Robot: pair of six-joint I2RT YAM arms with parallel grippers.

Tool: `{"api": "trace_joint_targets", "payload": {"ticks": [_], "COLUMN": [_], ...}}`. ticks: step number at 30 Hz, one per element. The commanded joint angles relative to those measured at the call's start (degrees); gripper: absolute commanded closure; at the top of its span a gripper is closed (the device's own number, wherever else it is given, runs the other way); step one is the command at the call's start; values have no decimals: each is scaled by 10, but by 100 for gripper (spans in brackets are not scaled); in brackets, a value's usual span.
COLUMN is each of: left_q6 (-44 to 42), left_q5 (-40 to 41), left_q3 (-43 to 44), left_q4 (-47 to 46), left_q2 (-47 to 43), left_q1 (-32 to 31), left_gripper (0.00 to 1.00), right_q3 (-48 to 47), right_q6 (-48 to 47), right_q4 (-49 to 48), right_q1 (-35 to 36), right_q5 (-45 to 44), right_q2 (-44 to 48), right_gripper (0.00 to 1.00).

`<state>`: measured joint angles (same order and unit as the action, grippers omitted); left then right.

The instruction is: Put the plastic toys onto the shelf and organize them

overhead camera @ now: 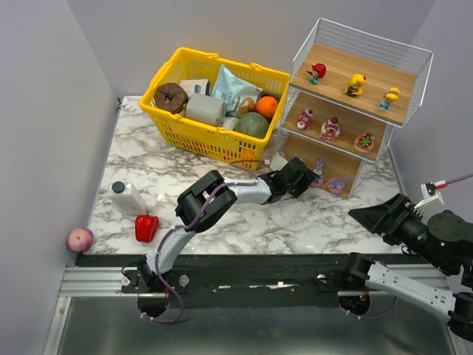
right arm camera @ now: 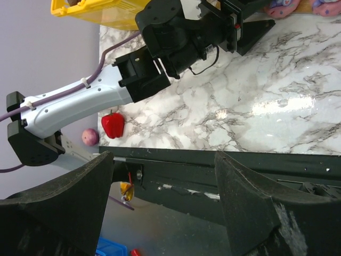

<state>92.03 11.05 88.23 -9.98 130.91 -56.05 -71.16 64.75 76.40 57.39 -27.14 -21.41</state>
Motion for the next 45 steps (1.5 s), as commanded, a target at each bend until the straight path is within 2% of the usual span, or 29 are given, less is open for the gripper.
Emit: {"api": "trace_joint_targets", "payload": {"ticks": [1, 8, 13, 18, 19, 23, 45], "left_q6": [-28, -31, -32, -20, -18, -14, 39], "left_q5": [70, 53, 52, 49, 48, 36, 27], "left_q3": [-37, -81, -128, -158, -162, -152, -74], "left_q4": [-20, -80, -122, -142, -145, -148, -115], "left_q2": [-36, -56, -79, -86, -84, -71, -1], "left_q1": [31, 28, 20, 9, 7, 0, -36], "left_gripper": [25, 23, 32, 53, 62, 74, 81], "right_q3": [8, 15, 20, 28, 29, 29, 28], "right_q6": [7, 7, 8, 13, 14, 16, 22], "right_q4": [16, 14, 12, 10, 12, 16, 25], "right_q1": [2, 2, 3, 3, 2, 2, 2], "right_q5": [7, 7, 6, 6, 5, 4, 2], "right_q2": [11, 14, 18, 28, 29, 30, 33], "right_gripper": [17, 17, 17, 17, 17, 17, 18]}}
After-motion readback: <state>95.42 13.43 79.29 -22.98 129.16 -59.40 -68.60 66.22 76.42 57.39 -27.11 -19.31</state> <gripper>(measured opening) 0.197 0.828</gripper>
